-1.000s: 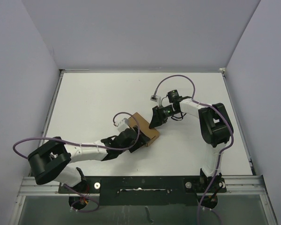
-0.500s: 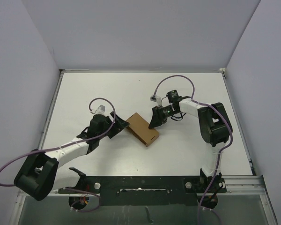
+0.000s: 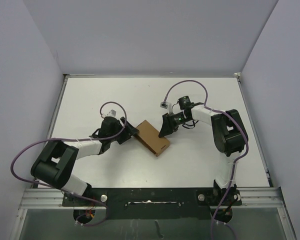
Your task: Fold the paper box
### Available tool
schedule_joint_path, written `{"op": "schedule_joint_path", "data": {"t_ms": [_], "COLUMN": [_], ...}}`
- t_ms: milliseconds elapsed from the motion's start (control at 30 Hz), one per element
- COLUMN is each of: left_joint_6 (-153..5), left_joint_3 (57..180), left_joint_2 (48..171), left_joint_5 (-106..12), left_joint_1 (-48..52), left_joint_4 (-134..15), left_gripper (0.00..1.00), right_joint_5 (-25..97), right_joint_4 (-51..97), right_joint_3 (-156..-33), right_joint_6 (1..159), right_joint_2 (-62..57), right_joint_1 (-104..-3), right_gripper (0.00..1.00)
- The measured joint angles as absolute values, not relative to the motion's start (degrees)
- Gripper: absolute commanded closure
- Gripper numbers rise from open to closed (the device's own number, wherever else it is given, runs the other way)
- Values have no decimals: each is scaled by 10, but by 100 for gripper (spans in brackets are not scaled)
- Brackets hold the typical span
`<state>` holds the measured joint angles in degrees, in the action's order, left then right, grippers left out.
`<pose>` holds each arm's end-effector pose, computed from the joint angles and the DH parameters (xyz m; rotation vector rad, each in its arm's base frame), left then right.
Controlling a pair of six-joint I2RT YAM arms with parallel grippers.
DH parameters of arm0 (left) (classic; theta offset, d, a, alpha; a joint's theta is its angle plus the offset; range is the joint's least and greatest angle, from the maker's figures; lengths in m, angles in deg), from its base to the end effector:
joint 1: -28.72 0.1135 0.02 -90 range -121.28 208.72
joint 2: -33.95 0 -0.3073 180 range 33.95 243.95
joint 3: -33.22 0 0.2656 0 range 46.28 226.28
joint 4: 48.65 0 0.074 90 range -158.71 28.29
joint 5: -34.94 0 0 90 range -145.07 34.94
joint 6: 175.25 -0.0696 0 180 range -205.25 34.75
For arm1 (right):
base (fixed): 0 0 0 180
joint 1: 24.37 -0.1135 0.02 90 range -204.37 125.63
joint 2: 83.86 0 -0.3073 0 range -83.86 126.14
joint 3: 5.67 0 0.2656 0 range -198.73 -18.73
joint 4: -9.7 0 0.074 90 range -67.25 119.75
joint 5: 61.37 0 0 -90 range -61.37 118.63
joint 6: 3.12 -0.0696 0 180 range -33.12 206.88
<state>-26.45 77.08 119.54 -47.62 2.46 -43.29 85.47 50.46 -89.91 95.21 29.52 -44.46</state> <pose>0.2738 -0.1451 0.1583 -0.5899 2.2996 -0.9244 0.3673 0.1964 0.1610 -0.8641 2.4148 1.4206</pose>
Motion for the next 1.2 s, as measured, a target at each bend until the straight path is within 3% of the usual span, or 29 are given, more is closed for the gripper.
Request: {"op": "schedule_joint_path", "data": {"t_ms": [233,567,667,833,967,1200], "left_joint_6": [-275,-277,-281,-290,-301,-312], "left_joint_3": [789,810,818,823,823,813], "left_joint_2": [1226,1242,1245,1246,1240,1125], "left_joint_5": [-470,-458,-458,-459,-458,-453], "left_joint_1": [31,34,37,37,37,32], "left_joint_4": [-421,-409,-411,-417,-429,-511], "left_gripper": [56,95,98,81,46,25], "right_joint_5": [854,851,850,846,847,848], "right_joint_4": [508,521,527,534,534,533], "right_joint_3": [-902,-911,-912,-915,-915,-915], "right_joint_6": [954,960,961,965,965,965], "right_joint_2": [296,301,301,301,301,301], "right_joint_1": [-448,-453,-456,-460,-458,-458], "right_gripper": [68,70,70,68,68,68]}}
